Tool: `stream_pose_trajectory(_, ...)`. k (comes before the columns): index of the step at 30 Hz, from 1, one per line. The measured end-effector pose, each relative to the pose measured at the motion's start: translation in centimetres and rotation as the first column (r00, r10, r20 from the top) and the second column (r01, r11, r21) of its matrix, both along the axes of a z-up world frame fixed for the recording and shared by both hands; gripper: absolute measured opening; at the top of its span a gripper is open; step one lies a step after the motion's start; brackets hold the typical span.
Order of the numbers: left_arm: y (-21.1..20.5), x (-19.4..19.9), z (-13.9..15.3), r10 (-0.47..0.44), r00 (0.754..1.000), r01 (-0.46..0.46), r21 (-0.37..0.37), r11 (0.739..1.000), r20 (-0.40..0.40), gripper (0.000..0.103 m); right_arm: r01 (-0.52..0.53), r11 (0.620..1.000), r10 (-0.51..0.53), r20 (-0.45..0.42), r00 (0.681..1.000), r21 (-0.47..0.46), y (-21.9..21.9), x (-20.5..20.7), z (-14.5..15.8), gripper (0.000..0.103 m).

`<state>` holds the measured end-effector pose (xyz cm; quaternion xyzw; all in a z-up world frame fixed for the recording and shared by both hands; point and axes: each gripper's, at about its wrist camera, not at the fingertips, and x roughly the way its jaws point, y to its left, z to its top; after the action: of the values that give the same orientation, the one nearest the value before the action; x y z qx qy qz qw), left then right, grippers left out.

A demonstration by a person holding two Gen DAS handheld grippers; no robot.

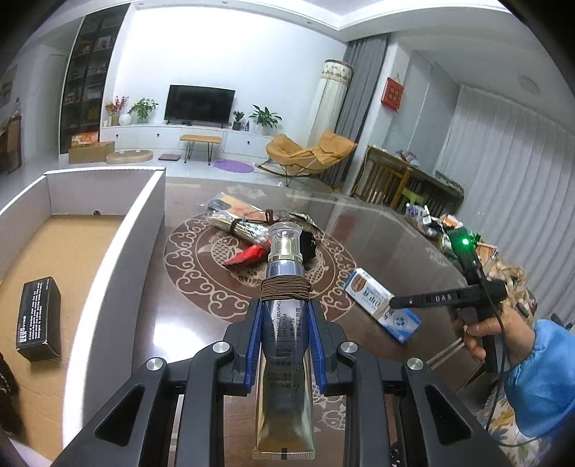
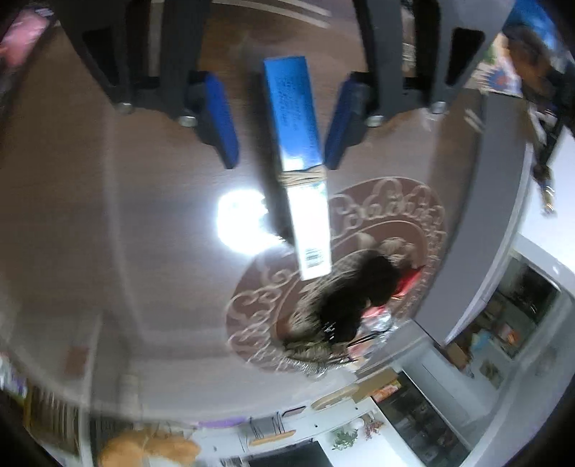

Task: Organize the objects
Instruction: 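Carry the tube and ointment box toward the white tray with both grippers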

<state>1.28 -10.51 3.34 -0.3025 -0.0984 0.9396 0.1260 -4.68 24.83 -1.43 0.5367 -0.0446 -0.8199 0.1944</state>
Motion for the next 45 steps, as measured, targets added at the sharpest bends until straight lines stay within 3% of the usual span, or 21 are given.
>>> stream_pose_trajectory(2, -0.3, 0.1, 0.1, 0.01, 1.0, -0.01, 0.01, 1.0, -0.003, 0.024, -0.058, 0.995, 0.061, -0.036, 0.997, 0.078, -1.4, 0.3, 0.9, 0.077)
stream_pose_trajectory(4, -0.5, 0.2, 0.2, 0.014, 1.0, -0.014, 0.015, 1.0, -0.002, 0.024, -0.129, 0.977, 0.141, -0.061, 0.988, 0.17, -3.7, 0.6, 1.1, 0.086)
stream_pose_trajectory(7, -0.9, 0.6, 0.3, 0.02, 1.0, -0.02, 0.013, 1.0, 0.005, 0.024, -0.235, 0.924, 0.258, -0.037, 0.965, 0.302, -7.6, 0.2, -0.1, 0.086)
stream_pose_trajectory(9, -1.3, 1.2, 0.4, 0.026, 1.0, -0.026, 0.009, 1.0, 0.006, 0.024, -0.242, 0.907, 0.263, -0.015, 0.965, 0.345, -8.5, -0.5, -1.0, 0.085)
stream_pose_trajectory(12, -2.4, 1.9, 0.8, 0.041, 0.999, -0.041, 0.001, 0.999, 0.0, 0.024, -0.19, 0.936, 0.195, 0.013, 0.981, 0.294, -7.0, -1.5, -1.2, 0.084)
stream_pose_trajectory(13, -2.6, 2.2, 0.9, 0.045, 0.999, -0.045, 0.001, 0.999, -0.001, 0.024, -0.174, 0.946, 0.179, 0.007, 0.984, 0.274, -6.0, -1.6, -0.9, 0.079)
stream_pose_trajectory(17, -3.5, 2.7, 1.6, 0.055, 0.998, -0.055, 0.014, 0.998, -0.017, 0.024, -0.042, 0.988, 0.041, 0.013, 0.999, 0.145, 0.1, -2.2, -0.6, 0.076)
stream_pose_trajectory(19, -3.7, 2.8, 1.8, 0.056, 0.998, -0.056, 0.018, 0.998, -0.026, 0.024, 0.052, 0.992, -0.053, 0.005, 0.999, 0.113, 3.9, -2.5, -0.3, 0.076)
stream_pose_trajectory(22, -4.0, 2.7, 2.2, 0.063, 0.998, -0.062, 0.029, 0.998, -0.029, 0.024, 0.099, 0.988, -0.097, -0.019, 0.995, 0.119, 6.1, -2.5, 0.7, 0.076)
stream_pose_trajectory(24, -4.5, 2.7, 2.2, 0.07, 0.997, -0.069, 0.04, 0.997, -0.029, 0.024, 0.035, 0.991, -0.028, -0.052, 0.998, 0.13, 5.1, -2.1, 1.6, 0.077)
stream_pose_trajectory(26, -5.0, 2.7, 2.2, 0.078, 0.997, -0.077, 0.055, 0.996, -0.023, 0.024, -0.113, 0.972, 0.126, -0.049, 0.991, 0.206, 2.1, -1.9, 1.4, 0.085)
stream_pose_trajectory(28, -5.5, 2.9, 2.3, 0.087, 0.996, -0.086, 0.067, 0.994, -0.015, 0.024, -0.235, 0.918, 0.256, -0.024, 0.966, 0.321, -1.2, -1.9, 0.1, 0.085)
stream_pose_trajectory(29, -5.9, 3.2, 2.5, 0.095, 0.995, -0.094, 0.068, 0.993, -0.011, 0.024, -0.309, 0.866, 0.331, 0.012, 0.943, 0.392, -2.8, -2.0, -1.0, 0.082)
stream_pose_trajectory(30, -6.2, 3.5, 2.5, 0.102, 0.995, -0.101, 0.064, 0.993, -0.01, 0.024, -0.342, 0.843, 0.359, 0.04, 0.932, 0.416, -3.5, -2.2, -1.6, 0.075)
stream_pose_trajectory(32, -7.1, 4.2, 2.9, 0.116, 0.993, -0.116, 0.063, 0.991, -0.008, 0.024, -0.34, 0.858, 0.348, 0.051, 0.936, 0.384, -3.7, -2.8, -1.2, 0.044)
stream_pose_trajectory(35, -8.5, 5.1, 3.1, 0.135, 0.991, -0.134, 0.065, 0.989, -0.002, 0.024, -0.307, 0.896, 0.304, 0.06, 0.951, 0.32, -3.2, -2.8, 0.0, 0.044)
stream_pose_trajectory(39, -11.0, 6.3, 4.0, 0.183, 0.983, -0.182, 0.047, 0.982, -0.001, 0.024, -0.277, 0.953, 0.276, 0.028, 0.961, 0.123, -4.5, -0.7, 3.3, 0.044)
stream_pose_trajectory(42, -14.6, 7.4, 4.6, 0.254, 0.967, -0.253, 0.029, 0.967, 0.0, 0.024, -0.327, 0.945, 0.326, -0.027, 0.945, -0.01, -9.3, 0.8, 7.0, 0.044)
stream_pose_trajectory(45, -18.8, 8.0, 4.7, 0.345, 0.938, -0.345, -0.016, 0.939, 0.017, 0.024, -0.395, 0.908, 0.388, -0.072, 0.919, -0.14, -17.5, 2.0, 10.0, 0.044)
